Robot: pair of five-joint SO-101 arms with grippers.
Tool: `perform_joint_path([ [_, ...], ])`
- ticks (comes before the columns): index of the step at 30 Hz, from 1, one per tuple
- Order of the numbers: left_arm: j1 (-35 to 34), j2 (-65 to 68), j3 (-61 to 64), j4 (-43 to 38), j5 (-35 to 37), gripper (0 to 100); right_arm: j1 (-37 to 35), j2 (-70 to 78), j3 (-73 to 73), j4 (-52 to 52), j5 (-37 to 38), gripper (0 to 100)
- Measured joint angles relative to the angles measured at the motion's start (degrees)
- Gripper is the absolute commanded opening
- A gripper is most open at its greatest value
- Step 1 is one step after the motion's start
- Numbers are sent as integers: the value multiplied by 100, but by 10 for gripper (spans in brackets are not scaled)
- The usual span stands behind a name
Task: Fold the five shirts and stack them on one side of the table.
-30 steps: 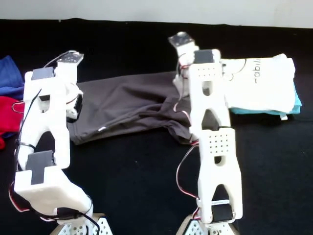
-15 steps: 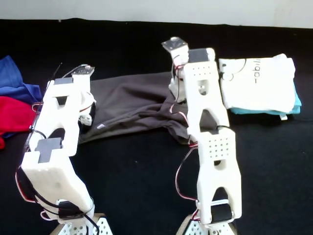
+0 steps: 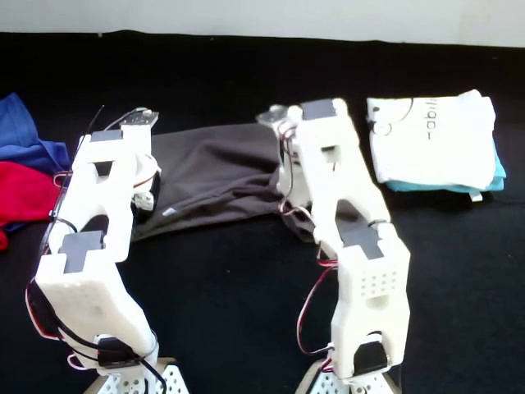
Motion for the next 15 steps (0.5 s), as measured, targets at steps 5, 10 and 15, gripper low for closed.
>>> perform_joint_path([
  [5,0,0,0,0,0,9,-167,0,747,-765,0,26],
  [10,0,0,0,0,0,9,-510,0,1002,-923,53,26],
  [15,0,0,0,0,0,9,-853,-343,958,-440,53,26],
])
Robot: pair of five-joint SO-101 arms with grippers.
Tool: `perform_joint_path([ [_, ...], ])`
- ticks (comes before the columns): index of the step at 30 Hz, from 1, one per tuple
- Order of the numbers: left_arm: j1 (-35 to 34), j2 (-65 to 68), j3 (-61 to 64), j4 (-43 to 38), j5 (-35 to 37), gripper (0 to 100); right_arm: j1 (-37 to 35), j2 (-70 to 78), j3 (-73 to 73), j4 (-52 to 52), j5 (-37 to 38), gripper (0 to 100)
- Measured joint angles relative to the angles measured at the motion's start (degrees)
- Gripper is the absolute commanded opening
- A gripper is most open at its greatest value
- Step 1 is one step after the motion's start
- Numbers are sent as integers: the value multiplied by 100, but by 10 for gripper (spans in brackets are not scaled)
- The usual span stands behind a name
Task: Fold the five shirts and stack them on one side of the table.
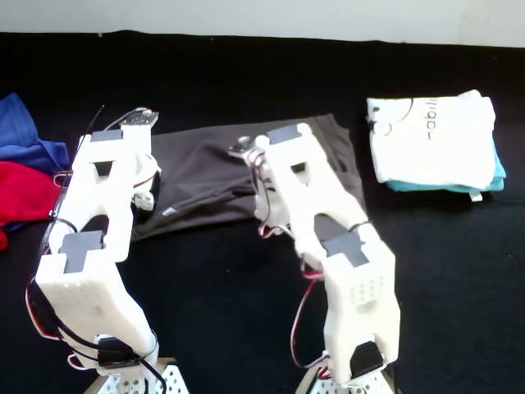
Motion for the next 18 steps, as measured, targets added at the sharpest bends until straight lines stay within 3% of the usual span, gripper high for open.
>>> perform_joint_path([
  [5,0,0,0,-18,9,9,158,-888,-598,-26,44,26],
  [9,0,0,0,-44,9,9,571,-967,-651,-1196,53,26],
  [14,0,0,0,-44,9,9,536,-237,-589,-2734,53,26],
  [18,0,0,0,-53,9,9,404,536,-923,-3138,53,26],
])
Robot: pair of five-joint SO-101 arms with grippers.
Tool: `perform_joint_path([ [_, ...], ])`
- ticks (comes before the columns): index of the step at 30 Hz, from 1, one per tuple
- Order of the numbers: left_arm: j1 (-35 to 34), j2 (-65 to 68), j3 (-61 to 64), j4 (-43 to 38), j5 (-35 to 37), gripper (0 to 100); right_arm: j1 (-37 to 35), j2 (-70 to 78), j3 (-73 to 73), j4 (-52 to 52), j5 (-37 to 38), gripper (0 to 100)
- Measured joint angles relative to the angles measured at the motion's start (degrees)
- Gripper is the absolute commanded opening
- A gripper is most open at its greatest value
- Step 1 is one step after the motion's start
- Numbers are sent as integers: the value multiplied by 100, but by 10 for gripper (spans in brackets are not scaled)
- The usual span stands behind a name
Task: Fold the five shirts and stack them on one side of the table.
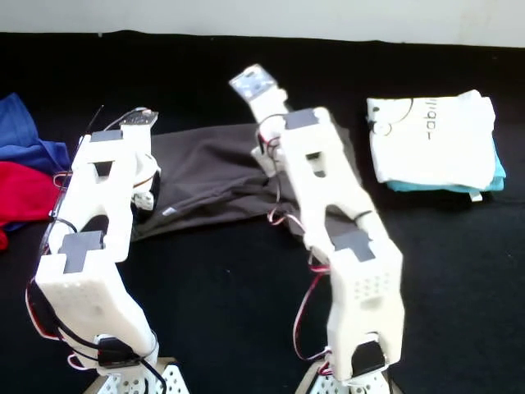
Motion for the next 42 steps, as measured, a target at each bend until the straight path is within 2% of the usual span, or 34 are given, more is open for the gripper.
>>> perform_joint_path([
  [4,0,0,0,0,0,9,-88,695,-686,202,0,26],
  [14,0,0,0,0,0,9,123,1055,-2418,2945,0,26],
  [19,0,0,0,0,0,9,264,1073,-2532,3710,35,26],
  [28,0,0,0,0,0,9,360,967,-1477,3824,325,26],
  [34,0,0,0,0,0,9,387,-290,123,3824,352,26],
  [37,0,0,0,0,0,9,404,-1055,466,3780,360,26],
  [42,0,0,0,0,0,9,765,-1837,571,2585,360,26],
])
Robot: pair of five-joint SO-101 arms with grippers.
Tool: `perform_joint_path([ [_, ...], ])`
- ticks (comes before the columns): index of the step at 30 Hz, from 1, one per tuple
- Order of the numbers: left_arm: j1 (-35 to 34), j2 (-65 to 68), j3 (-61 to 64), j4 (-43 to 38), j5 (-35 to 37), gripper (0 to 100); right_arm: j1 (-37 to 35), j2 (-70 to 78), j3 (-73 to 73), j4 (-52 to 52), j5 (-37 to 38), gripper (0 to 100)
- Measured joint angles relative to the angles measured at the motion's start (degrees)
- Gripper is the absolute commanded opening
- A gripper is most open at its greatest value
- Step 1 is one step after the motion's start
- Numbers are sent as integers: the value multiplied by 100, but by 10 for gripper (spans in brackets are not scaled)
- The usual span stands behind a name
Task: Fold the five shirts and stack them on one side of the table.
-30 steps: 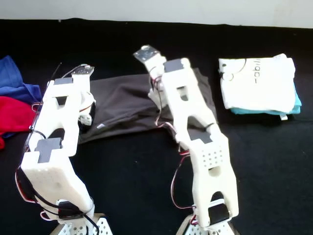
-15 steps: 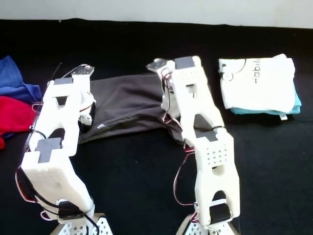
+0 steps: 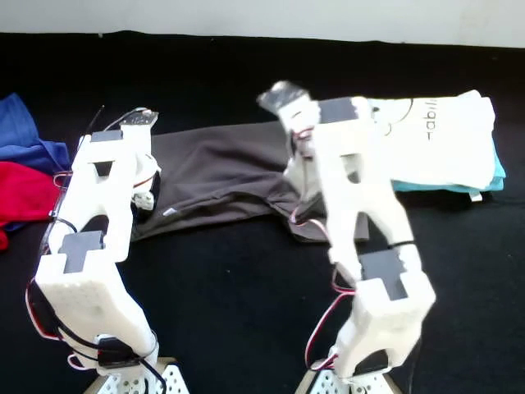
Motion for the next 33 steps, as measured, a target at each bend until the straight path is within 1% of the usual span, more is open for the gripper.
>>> perform_joint_path([
  [2,0,0,0,0,0,9,220,9,123,-677,0,26],
  [4,0,0,0,0,0,9,316,220,264,-1055,0,26],
  [10,0,0,0,0,0,9,334,1187,352,-1257,0,26],
  [13,0,0,0,0,0,9,334,1301,352,-1222,0,26],
  [21,0,0,0,0,0,9,334,1301,413,545,0,26],
  [25,0,0,0,0,0,9,334,1222,413,1073,237,6],
  [28,0,0,0,0,0,9,352,826,413,967,308,6],
  [30,0,0,0,0,0,9,352,598,404,633,308,6],
  [33,0,0,0,-18,0,9,352,536,404,-132,308,6],
])
